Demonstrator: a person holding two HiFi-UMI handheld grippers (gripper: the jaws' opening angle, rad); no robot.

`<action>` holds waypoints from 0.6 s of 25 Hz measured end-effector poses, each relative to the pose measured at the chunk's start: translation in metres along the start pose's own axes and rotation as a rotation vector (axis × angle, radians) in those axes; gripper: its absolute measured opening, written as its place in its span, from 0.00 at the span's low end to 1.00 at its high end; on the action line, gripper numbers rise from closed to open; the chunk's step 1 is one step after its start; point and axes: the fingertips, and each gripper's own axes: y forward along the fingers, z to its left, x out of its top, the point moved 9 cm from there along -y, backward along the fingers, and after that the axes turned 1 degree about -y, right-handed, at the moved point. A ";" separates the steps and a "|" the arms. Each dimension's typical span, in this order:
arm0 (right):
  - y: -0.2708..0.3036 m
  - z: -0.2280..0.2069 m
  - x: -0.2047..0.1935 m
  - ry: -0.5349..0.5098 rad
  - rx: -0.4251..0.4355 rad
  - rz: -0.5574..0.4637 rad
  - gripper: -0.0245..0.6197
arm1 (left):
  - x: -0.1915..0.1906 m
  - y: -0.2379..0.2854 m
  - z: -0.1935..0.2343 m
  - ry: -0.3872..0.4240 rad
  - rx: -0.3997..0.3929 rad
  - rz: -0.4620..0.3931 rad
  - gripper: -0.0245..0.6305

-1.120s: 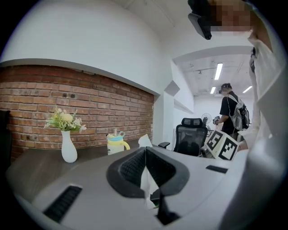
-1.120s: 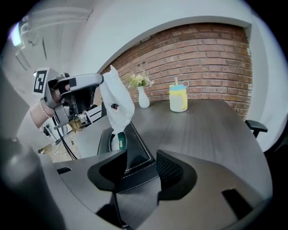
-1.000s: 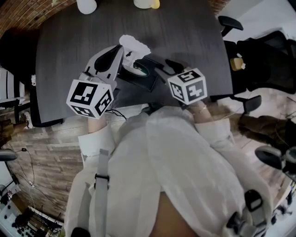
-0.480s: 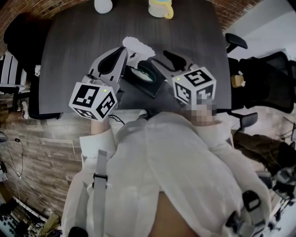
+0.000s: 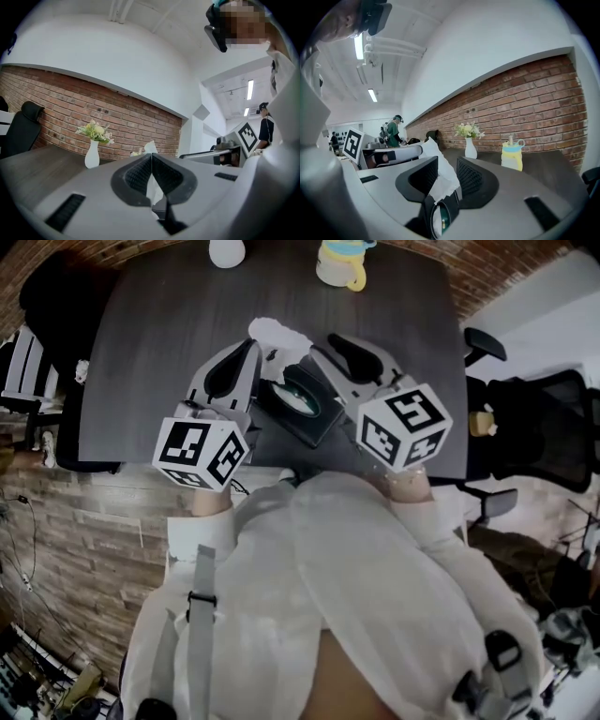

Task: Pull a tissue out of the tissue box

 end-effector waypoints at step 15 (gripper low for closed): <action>0.007 0.005 0.003 -0.018 0.062 -0.035 0.05 | -0.011 0.005 -0.003 -0.037 0.006 0.006 0.05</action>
